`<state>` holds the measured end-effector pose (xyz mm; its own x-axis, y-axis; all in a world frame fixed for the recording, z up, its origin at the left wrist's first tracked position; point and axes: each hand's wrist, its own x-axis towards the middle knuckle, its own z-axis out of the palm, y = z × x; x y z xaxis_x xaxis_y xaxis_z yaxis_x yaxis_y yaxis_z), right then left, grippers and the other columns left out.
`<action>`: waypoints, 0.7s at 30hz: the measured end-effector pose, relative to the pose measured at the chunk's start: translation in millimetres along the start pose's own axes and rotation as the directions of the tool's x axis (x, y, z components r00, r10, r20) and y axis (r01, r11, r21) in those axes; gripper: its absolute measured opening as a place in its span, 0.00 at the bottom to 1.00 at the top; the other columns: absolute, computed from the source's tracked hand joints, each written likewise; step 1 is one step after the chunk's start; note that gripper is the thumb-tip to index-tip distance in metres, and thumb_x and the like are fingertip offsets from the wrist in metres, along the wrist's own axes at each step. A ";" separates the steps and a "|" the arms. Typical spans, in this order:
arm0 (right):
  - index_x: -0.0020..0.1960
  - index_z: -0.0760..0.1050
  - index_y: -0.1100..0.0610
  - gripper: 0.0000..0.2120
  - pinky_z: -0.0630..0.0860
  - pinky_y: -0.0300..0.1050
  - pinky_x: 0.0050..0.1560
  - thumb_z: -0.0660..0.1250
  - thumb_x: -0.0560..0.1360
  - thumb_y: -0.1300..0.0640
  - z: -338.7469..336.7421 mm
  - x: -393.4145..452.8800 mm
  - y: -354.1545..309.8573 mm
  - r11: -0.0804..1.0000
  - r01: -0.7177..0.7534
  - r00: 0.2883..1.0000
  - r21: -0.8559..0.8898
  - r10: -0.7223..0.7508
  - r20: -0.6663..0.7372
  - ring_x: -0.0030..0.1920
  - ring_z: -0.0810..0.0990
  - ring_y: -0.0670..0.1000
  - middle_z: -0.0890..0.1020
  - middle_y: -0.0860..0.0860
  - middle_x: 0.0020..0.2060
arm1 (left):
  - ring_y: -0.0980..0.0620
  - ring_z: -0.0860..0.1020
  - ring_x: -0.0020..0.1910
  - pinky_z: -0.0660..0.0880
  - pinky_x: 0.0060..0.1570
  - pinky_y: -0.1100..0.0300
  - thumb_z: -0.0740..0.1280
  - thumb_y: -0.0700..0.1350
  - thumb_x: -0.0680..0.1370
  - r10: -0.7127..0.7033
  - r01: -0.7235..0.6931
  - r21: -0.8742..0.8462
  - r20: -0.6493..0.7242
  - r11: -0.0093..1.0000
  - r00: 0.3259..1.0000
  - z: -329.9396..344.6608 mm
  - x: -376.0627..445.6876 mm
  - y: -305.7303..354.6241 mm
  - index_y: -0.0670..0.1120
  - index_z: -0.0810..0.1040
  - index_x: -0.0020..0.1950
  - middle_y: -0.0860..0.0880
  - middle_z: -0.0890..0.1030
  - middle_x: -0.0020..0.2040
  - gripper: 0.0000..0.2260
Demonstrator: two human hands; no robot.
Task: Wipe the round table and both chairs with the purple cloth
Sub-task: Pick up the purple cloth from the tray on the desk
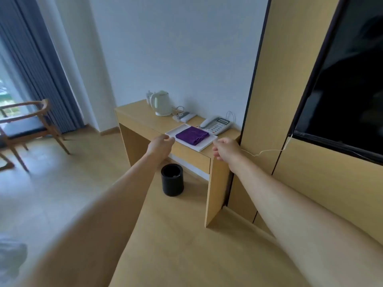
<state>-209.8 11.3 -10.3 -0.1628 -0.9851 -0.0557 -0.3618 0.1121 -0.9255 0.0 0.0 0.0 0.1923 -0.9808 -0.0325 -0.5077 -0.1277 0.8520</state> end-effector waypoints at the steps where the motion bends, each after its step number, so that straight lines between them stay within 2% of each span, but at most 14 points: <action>1: 0.47 0.77 0.56 0.08 0.79 0.57 0.57 0.60 0.80 0.54 5.1 9.5 1.2 1.000 -0.015 1.000 0.008 0.015 -0.014 0.45 0.79 0.54 0.80 0.52 0.39 | 0.46 0.74 0.64 0.70 0.59 0.57 0.61 0.51 0.83 -0.008 0.009 -0.014 0.023 1.000 1.000 1.8 8.1 -2.1 0.45 0.71 0.73 0.44 0.75 0.67 0.20; 3: 0.52 0.77 0.60 0.09 0.79 0.55 0.53 0.60 0.79 0.56 16.3 36.3 5.0 1.000 -0.019 0.999 0.024 0.020 -0.051 0.45 0.79 0.54 0.80 0.52 0.39 | 0.46 0.73 0.67 0.67 0.57 0.58 0.61 0.51 0.83 -0.015 0.015 -0.015 0.034 1.000 0.999 7.4 34.8 -10.7 0.45 0.70 0.74 0.44 0.74 0.70 0.21; 5: 0.54 0.77 0.62 0.12 0.77 0.51 0.50 0.61 0.79 0.56 29.8 68.0 10.5 0.999 -0.039 0.998 0.038 0.041 -0.053 0.45 0.78 0.54 0.80 0.53 0.41 | 0.47 0.72 0.66 0.65 0.56 0.59 0.61 0.51 0.83 -0.025 0.026 -0.020 0.049 0.999 0.998 13.7 65.7 -18.4 0.46 0.69 0.75 0.44 0.73 0.71 0.21; 8: 0.52 0.75 0.70 0.16 0.73 0.49 0.45 0.61 0.77 0.57 49.3 119.5 16.2 0.998 -0.052 0.996 0.032 0.054 -0.065 0.41 0.74 0.53 0.76 0.54 0.39 | 0.46 0.72 0.67 0.66 0.56 0.58 0.60 0.52 0.84 -0.026 0.026 0.009 0.041 1.000 0.999 18.9 116.7 -24.0 0.47 0.68 0.75 0.44 0.72 0.72 0.21; 10: 0.48 0.76 0.69 0.14 0.69 0.48 0.43 0.61 0.76 0.57 61.1 156.1 21.9 0.997 -0.076 0.995 0.023 0.078 -0.063 0.40 0.71 0.52 0.74 0.55 0.39 | 0.45 0.72 0.67 0.67 0.55 0.58 0.60 0.52 0.84 -0.029 0.028 0.028 0.050 0.999 0.998 24.2 153.1 -27.4 0.47 0.68 0.75 0.44 0.72 0.71 0.21; 12: 0.49 0.76 0.70 0.15 0.69 0.48 0.43 0.61 0.77 0.57 70.7 191.5 23.3 0.994 -0.106 0.993 0.035 0.108 -0.056 0.41 0.70 0.53 0.74 0.55 0.39 | 0.45 0.74 0.64 0.69 0.55 0.57 0.60 0.52 0.84 -0.047 0.044 0.036 0.071 0.998 0.996 29.0 188.2 -26.7 0.47 0.68 0.75 0.44 0.73 0.70 0.21; 14: 0.46 0.76 0.64 0.11 0.71 0.50 0.44 0.61 0.78 0.56 77.9 222.1 24.3 0.993 -0.119 0.992 0.019 0.119 -0.051 0.41 0.72 0.53 0.75 0.56 0.40 | 0.45 0.75 0.60 0.71 0.55 0.56 0.60 0.52 0.83 -0.054 0.051 0.031 0.082 0.998 0.995 34.9 220.9 -26.2 0.47 0.68 0.75 0.43 0.74 0.68 0.21; 16: 0.45 0.74 0.58 0.07 0.76 0.53 0.48 0.62 0.78 0.56 84.7 252.4 26.2 0.991 -0.133 0.989 0.012 0.134 -0.059 0.42 0.75 0.53 0.77 0.56 0.40 | 0.45 0.75 0.62 0.72 0.57 0.55 0.60 0.52 0.83 -0.063 0.061 0.020 0.094 0.998 0.994 42.2 253.0 -27.1 0.48 0.68 0.75 0.43 0.74 0.68 0.21; 18: 0.46 0.76 0.59 0.08 0.78 0.53 0.51 0.62 0.78 0.56 91.7 275.3 31.2 0.984 -0.177 0.982 0.019 0.178 -0.068 0.44 0.76 0.53 0.77 0.55 0.41 | 0.45 0.74 0.65 0.72 0.59 0.55 0.60 0.52 0.83 -0.072 0.069 0.032 0.122 0.997 0.990 51.0 276.3 -29.4 0.48 0.68 0.75 0.44 0.72 0.70 0.21; 21: 0.46 0.77 0.59 0.07 0.75 0.51 0.47 0.62 0.78 0.57 102.0 301.8 41.0 0.973 -0.227 0.970 0.048 0.230 -0.082 0.43 0.75 0.53 0.76 0.56 0.41 | 0.44 0.73 0.67 0.72 0.67 0.51 0.61 0.53 0.83 -0.084 0.076 0.053 0.155 0.996 0.984 66.8 309.1 -36.8 0.47 0.68 0.75 0.44 0.71 0.72 0.22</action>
<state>-180.1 -294.7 -103.2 -0.3166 -0.9187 -0.2359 -0.2713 0.3261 -0.9056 22.0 -308.3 -76.3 0.1013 -0.9776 -0.1843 -0.5354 -0.2097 0.8181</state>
